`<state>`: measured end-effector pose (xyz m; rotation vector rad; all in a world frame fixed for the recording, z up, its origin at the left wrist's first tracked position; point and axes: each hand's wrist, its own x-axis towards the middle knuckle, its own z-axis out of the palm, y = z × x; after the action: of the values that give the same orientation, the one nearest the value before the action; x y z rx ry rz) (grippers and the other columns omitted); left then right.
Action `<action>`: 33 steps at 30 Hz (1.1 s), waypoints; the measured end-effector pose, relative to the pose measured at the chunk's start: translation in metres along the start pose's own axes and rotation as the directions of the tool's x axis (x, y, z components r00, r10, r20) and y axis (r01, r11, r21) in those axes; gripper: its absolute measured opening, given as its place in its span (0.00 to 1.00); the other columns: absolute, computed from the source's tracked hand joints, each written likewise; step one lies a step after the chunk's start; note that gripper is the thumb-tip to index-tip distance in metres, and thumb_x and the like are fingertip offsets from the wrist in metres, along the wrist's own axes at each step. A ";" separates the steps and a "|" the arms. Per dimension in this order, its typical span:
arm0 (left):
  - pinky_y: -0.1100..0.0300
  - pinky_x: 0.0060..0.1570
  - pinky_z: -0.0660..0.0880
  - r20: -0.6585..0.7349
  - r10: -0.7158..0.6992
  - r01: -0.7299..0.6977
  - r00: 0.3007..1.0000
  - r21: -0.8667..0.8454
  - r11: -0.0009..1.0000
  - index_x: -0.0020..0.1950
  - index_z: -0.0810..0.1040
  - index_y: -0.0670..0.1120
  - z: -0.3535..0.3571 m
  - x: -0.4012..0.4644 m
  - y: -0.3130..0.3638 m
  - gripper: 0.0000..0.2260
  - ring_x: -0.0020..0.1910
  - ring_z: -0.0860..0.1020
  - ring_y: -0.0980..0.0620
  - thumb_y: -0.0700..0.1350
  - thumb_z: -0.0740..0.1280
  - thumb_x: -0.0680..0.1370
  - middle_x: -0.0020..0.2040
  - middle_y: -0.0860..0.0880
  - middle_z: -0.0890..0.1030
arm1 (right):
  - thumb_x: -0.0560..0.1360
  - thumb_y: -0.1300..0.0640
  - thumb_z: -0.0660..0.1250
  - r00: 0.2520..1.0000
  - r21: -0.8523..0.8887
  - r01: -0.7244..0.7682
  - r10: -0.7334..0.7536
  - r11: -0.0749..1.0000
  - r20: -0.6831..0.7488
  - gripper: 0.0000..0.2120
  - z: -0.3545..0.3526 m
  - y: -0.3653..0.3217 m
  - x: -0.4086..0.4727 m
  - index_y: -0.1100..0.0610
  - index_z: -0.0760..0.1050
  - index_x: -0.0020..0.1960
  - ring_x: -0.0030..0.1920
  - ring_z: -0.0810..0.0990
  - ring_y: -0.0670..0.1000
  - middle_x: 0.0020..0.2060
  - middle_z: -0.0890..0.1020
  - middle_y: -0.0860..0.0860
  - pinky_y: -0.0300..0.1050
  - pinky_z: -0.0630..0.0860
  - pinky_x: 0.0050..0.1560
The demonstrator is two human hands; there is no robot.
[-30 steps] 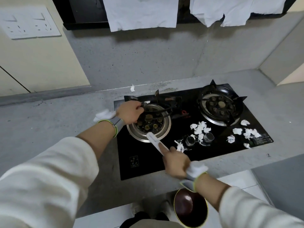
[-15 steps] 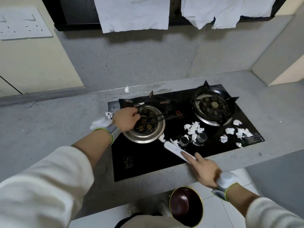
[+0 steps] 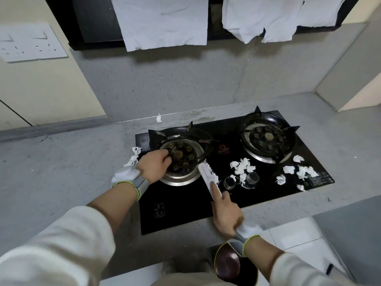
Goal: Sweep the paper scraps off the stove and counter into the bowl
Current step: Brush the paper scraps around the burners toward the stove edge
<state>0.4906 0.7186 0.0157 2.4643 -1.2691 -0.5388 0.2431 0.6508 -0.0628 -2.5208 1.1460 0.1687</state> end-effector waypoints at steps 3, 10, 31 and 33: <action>0.49 0.49 0.76 -0.020 -0.010 0.010 1.000 0.001 1.000 0.46 0.75 0.41 -0.002 0.001 0.000 0.12 0.48 0.79 0.38 0.48 0.61 0.81 0.45 0.41 0.82 | 0.80 0.57 0.54 0.997 -0.103 0.047 -0.040 0.994 0.069 0.32 -0.002 -0.001 0.009 0.46 0.40 0.77 0.45 0.81 0.62 0.56 0.70 0.57 0.53 0.76 0.40; 0.52 0.46 0.73 -0.014 -0.006 0.006 1.000 -0.028 1.000 0.43 0.74 0.42 -0.013 0.009 -0.004 0.11 0.47 0.79 0.40 0.47 0.61 0.81 0.40 0.44 0.79 | 0.80 0.60 0.54 0.945 -0.061 -0.326 0.327 0.943 0.005 0.19 -0.036 -0.013 0.048 0.54 0.59 0.71 0.52 0.80 0.63 0.57 0.75 0.60 0.52 0.74 0.45; 0.57 0.39 0.66 0.131 0.101 -0.113 0.986 0.083 0.990 0.41 0.68 0.48 0.064 -0.030 -0.058 0.12 0.45 0.80 0.45 0.53 0.59 0.80 0.37 0.53 0.70 | 0.79 0.54 0.59 0.907 0.836 -0.323 0.397 0.444 0.140 0.12 -0.086 0.009 0.049 0.47 0.70 0.62 0.18 0.61 0.46 0.28 0.68 0.51 0.34 0.56 0.22; 0.57 0.37 0.65 0.127 0.116 -0.129 0.985 0.101 0.986 0.39 0.67 0.47 0.062 -0.028 -0.058 0.13 0.44 0.80 0.44 0.53 0.59 0.80 0.34 0.51 0.69 | 0.80 0.54 0.59 0.921 0.857 -0.292 0.367 0.424 0.132 0.12 -0.089 0.000 0.052 0.49 0.72 0.62 0.17 0.62 0.46 0.29 0.72 0.54 0.32 0.56 0.22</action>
<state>0.4880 0.7676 -0.0594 2.4519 -1.5248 -0.6101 0.2736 0.5808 0.0068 -1.3707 1.2981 -0.3524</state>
